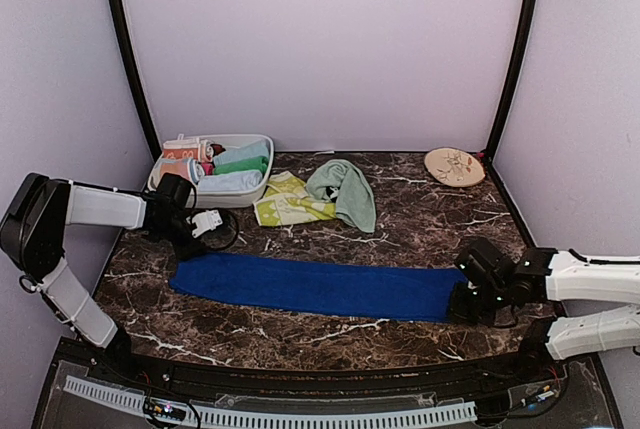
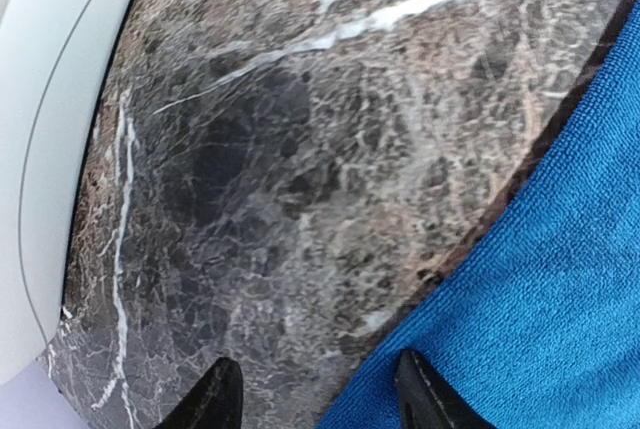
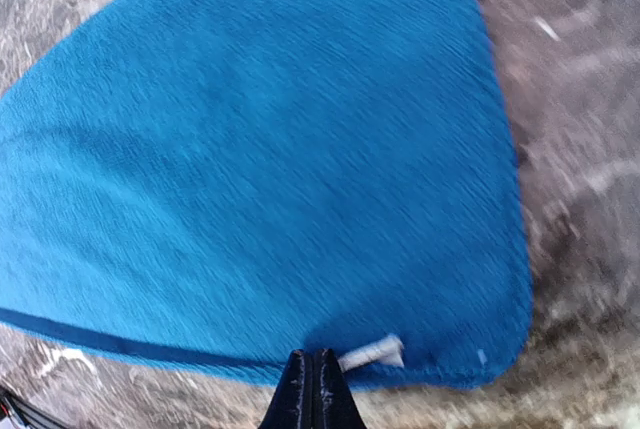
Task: Roll the towels
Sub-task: Smooth out the towel at the center of the board, then pick up the towel from the center of the board.
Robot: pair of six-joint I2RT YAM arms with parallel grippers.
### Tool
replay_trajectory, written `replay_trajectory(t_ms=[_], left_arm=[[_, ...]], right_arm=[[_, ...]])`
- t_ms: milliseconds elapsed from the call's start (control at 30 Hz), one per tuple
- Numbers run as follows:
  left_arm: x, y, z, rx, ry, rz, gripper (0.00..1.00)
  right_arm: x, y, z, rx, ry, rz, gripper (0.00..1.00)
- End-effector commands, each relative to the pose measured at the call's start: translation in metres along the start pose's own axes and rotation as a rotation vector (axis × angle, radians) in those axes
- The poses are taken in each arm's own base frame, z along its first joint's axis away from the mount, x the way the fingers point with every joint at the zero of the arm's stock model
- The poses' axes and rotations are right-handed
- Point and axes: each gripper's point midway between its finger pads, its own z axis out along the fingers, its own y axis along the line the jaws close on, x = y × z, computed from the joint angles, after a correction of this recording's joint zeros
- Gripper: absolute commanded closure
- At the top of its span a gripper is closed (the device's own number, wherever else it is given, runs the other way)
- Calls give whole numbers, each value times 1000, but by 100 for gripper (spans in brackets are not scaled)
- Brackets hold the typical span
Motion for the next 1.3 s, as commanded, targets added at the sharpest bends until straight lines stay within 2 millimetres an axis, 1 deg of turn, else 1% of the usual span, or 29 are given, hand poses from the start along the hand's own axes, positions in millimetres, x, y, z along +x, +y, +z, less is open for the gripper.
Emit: replay_trajectory(t_ms=[0, 67, 100, 167, 233, 267, 300, 333, 367, 433, 500, 600, 667, 767, 833, 933, 1033, 1200, 1233, 1267], left_arm=[[31, -3, 10, 0, 113, -6, 46], [24, -9, 5, 35, 73, -19, 45], [20, -12, 2, 51, 52, -25, 42], [12, -13, -7, 69, 10, -28, 35], [6, -12, -16, 81, -14, -34, 30], [4, -14, -21, 98, -18, -39, 29], [1, -12, -27, 103, -31, -43, 26], [-2, -12, -31, 107, -42, -43, 24], [-5, -11, -36, 108, -51, -43, 22], [-8, -8, -44, 105, -64, -44, 20], [-8, -9, -50, 112, -63, -38, 19], [-1, -14, -56, 124, -45, -13, 19], [5, -22, -59, 134, -39, 14, 18], [15, -37, -62, 174, -28, 54, 18], [23, -47, -59, 206, -8, 76, 18], [30, -56, -55, 235, 9, 82, 20], [34, -61, -50, 223, 2, 94, 21], [36, -63, -36, 189, -5, 83, 23], [37, -60, -31, 165, -5, 81, 24], [39, -56, -26, 134, 2, 80, 24]], right_arm=[[17, -37, -9, 110, 35, 40, 100], [18, -36, -12, 87, 30, 47, 100], [17, -35, -14, 83, 27, 52, 100], [10, -25, -21, 74, 11, 37, 100], [-2, -11, -30, 75, -17, 5, 100], [-10, -3, -37, 82, -37, -12, 95], [-20, 5, -42, 89, -61, -32, 85], [-29, 12, -45, 92, -76, -48, 73], [-38, 18, -47, 96, -87, -61, 64], [-55, 26, -44, 106, -93, -76, 53], [-69, 25, -39, 124, -97, -82, 47], [-86, 15, -30, 156, -98, -83, 39], [-89, 6, -20, 169, -78, -91, 35], [-82, -3, -2, 175, -33, -102, 32], [-80, -3, 6, 154, -15, -110, 32], [-74, 4, 14, 110, 19, -121, 35], [-69, 6, 20, 91, 43, -125, 39], [-68, 6, 25, 92, 52, -118, 51], [-68, 6, 27, 96, 55, -118, 55], [-68, 6, 28, 101, 57, -118, 60]])
